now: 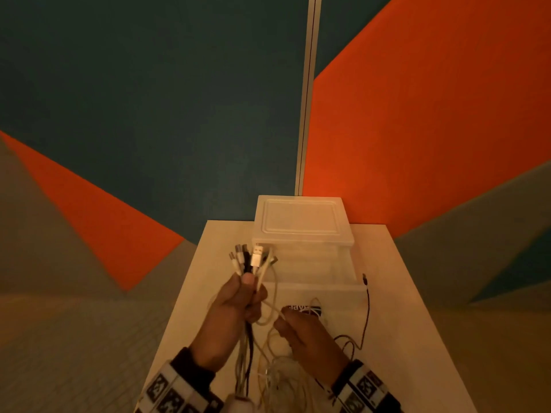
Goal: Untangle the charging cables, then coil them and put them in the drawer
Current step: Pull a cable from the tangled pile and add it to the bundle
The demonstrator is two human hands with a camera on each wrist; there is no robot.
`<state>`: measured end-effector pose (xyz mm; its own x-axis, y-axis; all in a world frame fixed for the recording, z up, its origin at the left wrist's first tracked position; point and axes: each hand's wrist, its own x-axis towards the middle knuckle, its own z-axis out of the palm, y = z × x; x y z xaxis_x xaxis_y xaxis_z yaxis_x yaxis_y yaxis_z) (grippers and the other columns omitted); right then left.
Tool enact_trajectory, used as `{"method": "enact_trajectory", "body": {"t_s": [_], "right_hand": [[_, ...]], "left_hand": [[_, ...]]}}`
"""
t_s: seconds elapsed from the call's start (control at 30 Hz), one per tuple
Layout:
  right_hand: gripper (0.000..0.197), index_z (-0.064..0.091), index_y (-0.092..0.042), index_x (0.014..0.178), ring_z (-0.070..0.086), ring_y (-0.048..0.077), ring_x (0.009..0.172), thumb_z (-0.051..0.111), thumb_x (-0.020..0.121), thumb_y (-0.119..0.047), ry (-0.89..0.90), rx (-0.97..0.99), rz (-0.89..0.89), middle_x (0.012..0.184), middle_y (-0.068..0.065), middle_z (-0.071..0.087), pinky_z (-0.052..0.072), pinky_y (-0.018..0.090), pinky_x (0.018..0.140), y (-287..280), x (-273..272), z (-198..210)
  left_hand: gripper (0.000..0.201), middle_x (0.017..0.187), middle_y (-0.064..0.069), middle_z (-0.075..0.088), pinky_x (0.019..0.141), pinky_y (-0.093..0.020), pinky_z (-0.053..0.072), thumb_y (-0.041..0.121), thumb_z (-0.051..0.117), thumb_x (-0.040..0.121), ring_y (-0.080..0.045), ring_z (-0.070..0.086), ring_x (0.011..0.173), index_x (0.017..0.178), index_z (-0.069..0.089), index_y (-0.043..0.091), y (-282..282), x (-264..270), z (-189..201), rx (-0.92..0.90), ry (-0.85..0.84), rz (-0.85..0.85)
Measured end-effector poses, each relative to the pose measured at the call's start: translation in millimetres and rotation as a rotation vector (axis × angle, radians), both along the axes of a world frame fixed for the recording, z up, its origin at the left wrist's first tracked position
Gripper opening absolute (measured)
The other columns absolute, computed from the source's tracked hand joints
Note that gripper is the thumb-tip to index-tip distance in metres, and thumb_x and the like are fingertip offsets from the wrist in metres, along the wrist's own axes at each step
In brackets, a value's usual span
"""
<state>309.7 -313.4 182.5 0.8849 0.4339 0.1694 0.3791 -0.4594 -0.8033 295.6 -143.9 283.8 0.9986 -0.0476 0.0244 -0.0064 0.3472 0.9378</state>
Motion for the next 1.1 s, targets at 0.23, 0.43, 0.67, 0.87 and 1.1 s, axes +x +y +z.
{"method": "enact_trajectory", "body": {"t_s": [0.23,0.43,0.67,0.87,1.1], "right_hand": [[0.042,0.059,-0.020,0.098,0.060,0.012,0.091,0.036,0.097,-0.055,0.128,-0.122,-0.061,0.099,-0.004,0.062,0.048,0.024,0.081,-30,-3,-47],[0.090,0.058,-0.012,0.127,0.056,0.018,0.116,0.012,0.082,-0.076,0.341,-0.423,-0.160,0.125,0.003,0.062,0.039,0.027,0.099,-64,-13,-72],[0.086,0.048,-0.025,0.136,0.046,0.014,0.130,0.007,0.082,-0.077,0.469,-0.660,-0.204,0.143,-0.005,0.048,0.028,0.033,0.113,-111,-11,-114],[0.017,0.049,-0.037,0.094,0.061,0.013,0.100,0.041,0.098,-0.023,0.084,-0.544,-0.362,0.103,-0.012,0.065,0.040,0.038,0.102,-89,-9,-90],[0.045,0.043,-0.033,0.138,0.044,-0.005,0.129,0.056,0.095,-0.036,0.492,0.229,0.156,0.134,-0.024,0.054,0.032,0.021,0.106,-4,-26,0]], "left_hand": [[0.023,0.065,0.002,0.041,0.047,-0.017,0.029,0.030,0.051,0.092,-0.005,0.027,0.050,0.085,0.044,0.010,35,-8,32,-0.076,-0.152,0.025],[0.034,0.069,0.003,0.035,0.050,-0.021,0.024,0.018,0.024,0.104,-0.004,0.027,0.051,0.085,0.052,0.015,68,-18,80,-0.167,-0.283,0.094],[0.033,0.073,0.002,0.041,0.052,-0.023,0.030,0.016,0.018,0.107,-0.007,0.028,0.053,0.095,0.048,0.010,109,-11,92,-0.396,-0.375,-0.030],[0.035,0.069,0.004,0.038,0.049,-0.021,0.028,0.017,0.017,0.106,-0.006,0.021,0.051,0.087,0.047,0.013,87,-14,71,-0.272,-0.262,0.036],[0.035,0.069,0.003,0.038,0.048,-0.020,0.030,0.019,0.024,0.105,-0.004,0.029,0.050,0.089,0.054,0.014,56,-19,56,-0.209,-0.156,-0.001]]}}
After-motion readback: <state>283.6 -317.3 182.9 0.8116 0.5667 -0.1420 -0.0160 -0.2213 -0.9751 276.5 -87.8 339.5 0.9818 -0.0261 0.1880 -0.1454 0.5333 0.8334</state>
